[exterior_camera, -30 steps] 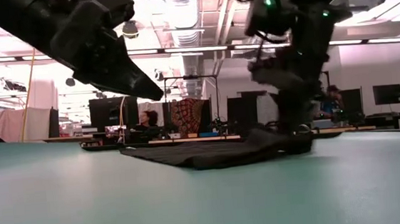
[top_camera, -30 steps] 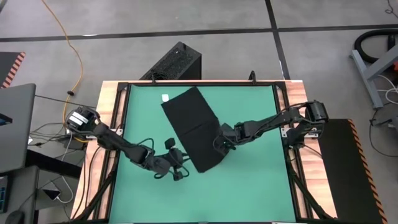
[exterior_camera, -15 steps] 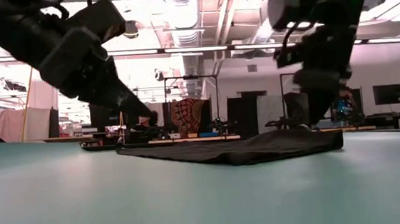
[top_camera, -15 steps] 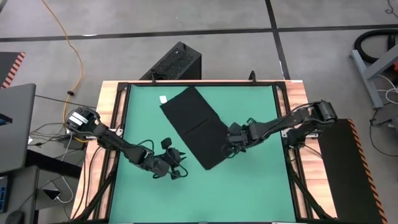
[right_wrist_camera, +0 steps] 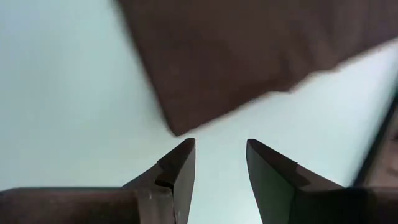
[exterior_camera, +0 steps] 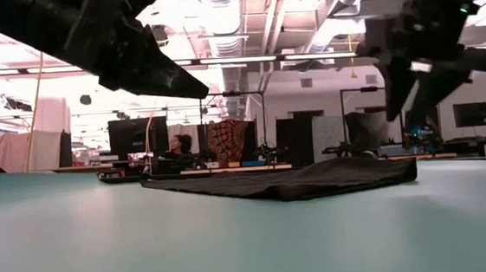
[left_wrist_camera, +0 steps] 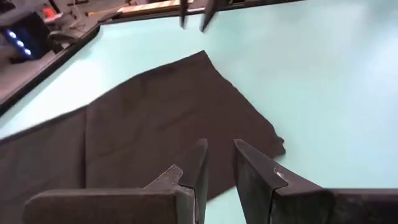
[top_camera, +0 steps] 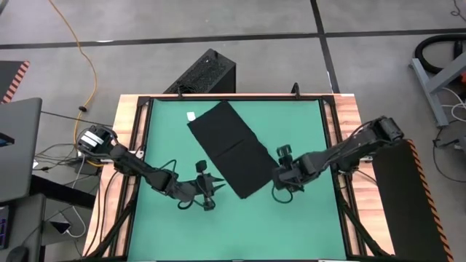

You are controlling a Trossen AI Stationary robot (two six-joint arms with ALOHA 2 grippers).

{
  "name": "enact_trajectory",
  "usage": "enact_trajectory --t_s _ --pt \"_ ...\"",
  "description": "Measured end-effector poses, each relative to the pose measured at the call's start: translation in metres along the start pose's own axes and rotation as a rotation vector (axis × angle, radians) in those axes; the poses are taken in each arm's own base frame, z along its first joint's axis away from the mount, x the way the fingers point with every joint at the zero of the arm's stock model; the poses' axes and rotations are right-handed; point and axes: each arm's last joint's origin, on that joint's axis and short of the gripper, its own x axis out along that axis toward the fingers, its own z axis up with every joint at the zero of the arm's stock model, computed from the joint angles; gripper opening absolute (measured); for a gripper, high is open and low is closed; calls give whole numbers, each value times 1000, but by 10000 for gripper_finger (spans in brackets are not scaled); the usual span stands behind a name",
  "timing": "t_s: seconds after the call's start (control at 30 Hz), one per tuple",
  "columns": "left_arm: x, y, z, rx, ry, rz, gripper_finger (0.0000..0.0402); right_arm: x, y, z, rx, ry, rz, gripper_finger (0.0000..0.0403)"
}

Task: Roll towel into tight, uniform cylinder
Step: Roll the black towel

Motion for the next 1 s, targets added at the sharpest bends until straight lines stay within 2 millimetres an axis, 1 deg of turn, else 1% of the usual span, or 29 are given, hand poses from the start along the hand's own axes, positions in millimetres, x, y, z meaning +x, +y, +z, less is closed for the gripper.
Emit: enact_trajectory --t_s 0.1,0.2,0.3,0.4,0.5,0.53,0.6,0.77,0.83,0.9,1.0 --pt "4 4 3 -26 -18 -17 63 12 3 2 -31 57 17 167" --pt "7 8 4 -41 -19 -36 69 27 0 4 -25 112 17 170" --pt "8 10 4 -38 -16 -27 78 39 -3 2 -67 185 16 173" --pt "10 12 4 -43 -14 -20 88 44 -5 1 -130 212 24 176" --pt "11 14 4 -68 -12 -11 95 44 -9 0 -136 214 24 176" --pt "12 15 4 -81 -10 -7 96 44 -13 -1 -111 210 26 175" --pt "13 17 3 -111 -6 0 96 43 -25 -4 6 195 59 174" --pt "14 19 3 -156 -5 9 96 38 -54 -18 385 149 265 174" --pt "15 20 3 -163 -5 10 96 37 -64 -22 510 128 284 173" --pt "15 20 4 -163 -6 10 96 36 -71 -23 591 106 285 173" --pt "15 20 4 -171 -6 10 96 37 -74 -21 675 82 287 173"
